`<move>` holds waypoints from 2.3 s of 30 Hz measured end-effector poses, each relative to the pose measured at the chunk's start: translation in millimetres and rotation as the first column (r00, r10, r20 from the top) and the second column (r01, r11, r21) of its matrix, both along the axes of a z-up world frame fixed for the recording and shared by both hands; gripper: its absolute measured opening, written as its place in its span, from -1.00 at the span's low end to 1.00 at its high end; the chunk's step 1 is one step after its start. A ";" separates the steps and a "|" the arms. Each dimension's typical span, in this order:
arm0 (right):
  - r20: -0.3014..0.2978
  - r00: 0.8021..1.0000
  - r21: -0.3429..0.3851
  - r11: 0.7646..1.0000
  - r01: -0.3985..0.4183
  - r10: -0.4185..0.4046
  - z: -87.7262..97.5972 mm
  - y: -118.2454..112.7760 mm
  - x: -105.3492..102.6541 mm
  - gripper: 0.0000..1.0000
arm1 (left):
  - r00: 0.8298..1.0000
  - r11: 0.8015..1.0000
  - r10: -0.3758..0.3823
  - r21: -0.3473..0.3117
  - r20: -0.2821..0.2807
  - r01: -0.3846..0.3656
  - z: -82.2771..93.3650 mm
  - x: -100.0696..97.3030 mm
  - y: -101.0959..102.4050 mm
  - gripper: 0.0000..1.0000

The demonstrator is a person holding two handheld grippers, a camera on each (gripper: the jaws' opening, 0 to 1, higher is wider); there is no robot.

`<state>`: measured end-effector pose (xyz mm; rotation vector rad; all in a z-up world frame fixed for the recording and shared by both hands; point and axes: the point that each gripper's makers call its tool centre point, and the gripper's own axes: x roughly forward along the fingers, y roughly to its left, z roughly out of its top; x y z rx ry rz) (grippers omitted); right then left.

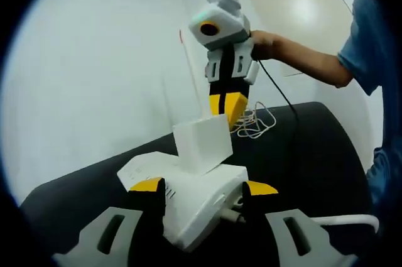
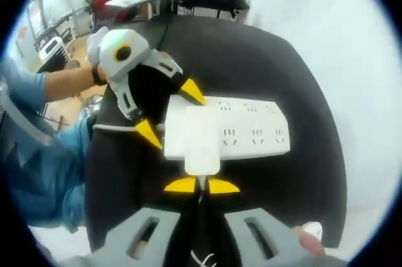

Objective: Insert the desk lamp plug into the socket, turn on the power strip switch, turn on the lamp switch, then turn off the lamp switch, turn off the power strip switch, and remove the plug from the socket.

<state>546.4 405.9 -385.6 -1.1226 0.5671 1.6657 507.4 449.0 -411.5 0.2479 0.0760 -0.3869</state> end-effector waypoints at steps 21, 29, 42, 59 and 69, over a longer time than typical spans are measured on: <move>-0.144 0.987 0.140 0.986 0.095 -0.075 -17.7 -11.7 5.3 -0.89 | 1.000 1.000 -0.006 0.012 0.011 0.006 0.3 1.4 5.0 -0.07; -0.188 0.977 0.202 0.969 0.142 -0.104 -17.1 -9.6 7.5 -0.90 | 1.000 1.000 -0.007 0.014 0.015 0.007 1.6 0.4 2.6 -0.08; -0.108 0.992 0.174 0.981 0.081 -0.062 0.5 -5.4 -0.8 -0.89 | 1.000 1.000 -0.004 0.008 0.010 0.004 1.2 0.7 2.6 -0.07; -0.210 0.972 0.256 0.954 0.157 -0.103 -3.8 -8.7 3.7 -0.90 | 1.000 1.000 -0.012 0.015 0.020 0.012 0.7 1.1 0.3 -0.08; -0.295 0.948 0.362 0.903 0.230 -0.123 -17.0 -12.2 5.7 -0.91 | 1.000 1.000 -0.015 0.018 0.026 0.014 1.8 0.9 -0.6 -0.09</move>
